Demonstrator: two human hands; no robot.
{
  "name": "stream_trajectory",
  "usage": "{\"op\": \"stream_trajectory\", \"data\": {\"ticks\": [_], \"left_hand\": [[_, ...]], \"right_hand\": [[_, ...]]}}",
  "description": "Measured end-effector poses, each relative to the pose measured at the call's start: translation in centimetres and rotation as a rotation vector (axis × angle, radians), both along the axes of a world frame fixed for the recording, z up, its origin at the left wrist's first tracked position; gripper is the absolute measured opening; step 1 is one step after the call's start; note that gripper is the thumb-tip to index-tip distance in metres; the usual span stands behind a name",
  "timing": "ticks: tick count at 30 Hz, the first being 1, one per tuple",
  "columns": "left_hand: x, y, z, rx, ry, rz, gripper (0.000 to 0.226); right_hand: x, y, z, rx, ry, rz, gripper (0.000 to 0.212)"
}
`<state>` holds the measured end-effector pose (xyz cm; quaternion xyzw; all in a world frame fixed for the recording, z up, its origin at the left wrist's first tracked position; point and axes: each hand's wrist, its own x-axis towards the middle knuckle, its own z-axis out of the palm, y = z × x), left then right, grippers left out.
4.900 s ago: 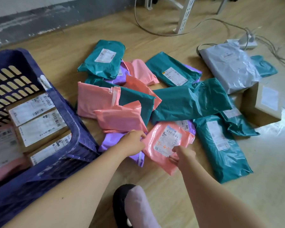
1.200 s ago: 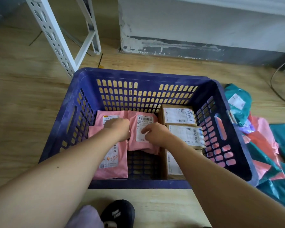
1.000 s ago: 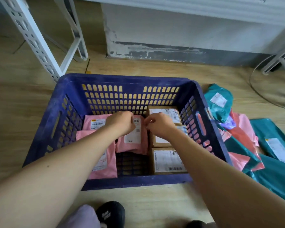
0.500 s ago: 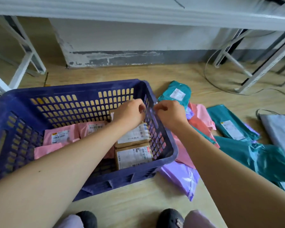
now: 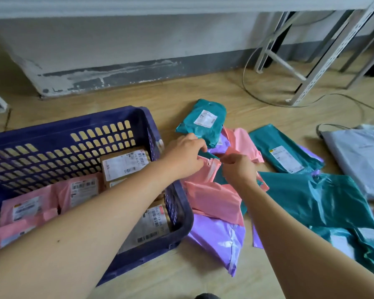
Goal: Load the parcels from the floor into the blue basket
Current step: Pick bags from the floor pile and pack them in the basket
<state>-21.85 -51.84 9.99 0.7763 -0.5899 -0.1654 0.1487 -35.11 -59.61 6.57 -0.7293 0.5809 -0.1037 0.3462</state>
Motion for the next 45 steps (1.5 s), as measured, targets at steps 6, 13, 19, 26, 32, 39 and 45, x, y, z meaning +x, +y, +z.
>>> {"op": "stream_trajectory", "data": {"ticks": [6, 13, 19, 26, 32, 39, 45], "left_hand": [[1.3, -4.3, -2.1, 0.211, -0.073, -0.064, 0.043], [2.0, -6.8, -3.8, 0.228, -0.081, -0.021, 0.042], [2.3, -7.7, -4.0, 0.193, -0.088, 0.008, 0.039], [2.7, -7.0, -4.2, 0.180, -0.035, 0.035, 0.039], [2.4, -5.5, -2.1, 0.051, 0.071, 0.079, 0.036], [1.4, -1.7, 3.1, -0.112, 0.159, 0.194, 0.033], [1.0, 3.3, 6.7, -0.260, 0.198, 0.352, 0.029]], "right_hand": [[2.4, -2.2, -4.4, 0.070, 0.020, -0.010, 0.043], [4.5, -4.3, -7.4, 0.156, 0.058, 0.112, 0.053], [4.7, -4.8, -9.2, 0.163, 0.191, 0.160, 0.053], [4.2, -4.6, -8.1, 0.074, 0.197, 0.093, 0.023], [3.3, -4.3, -4.8, -0.070, 0.109, -0.005, 0.018], [2.6, -2.5, 1.8, -0.253, 0.021, -0.054, 0.021], [1.8, 0.4, 8.5, -0.367, -0.027, -0.109, 0.021]]}}
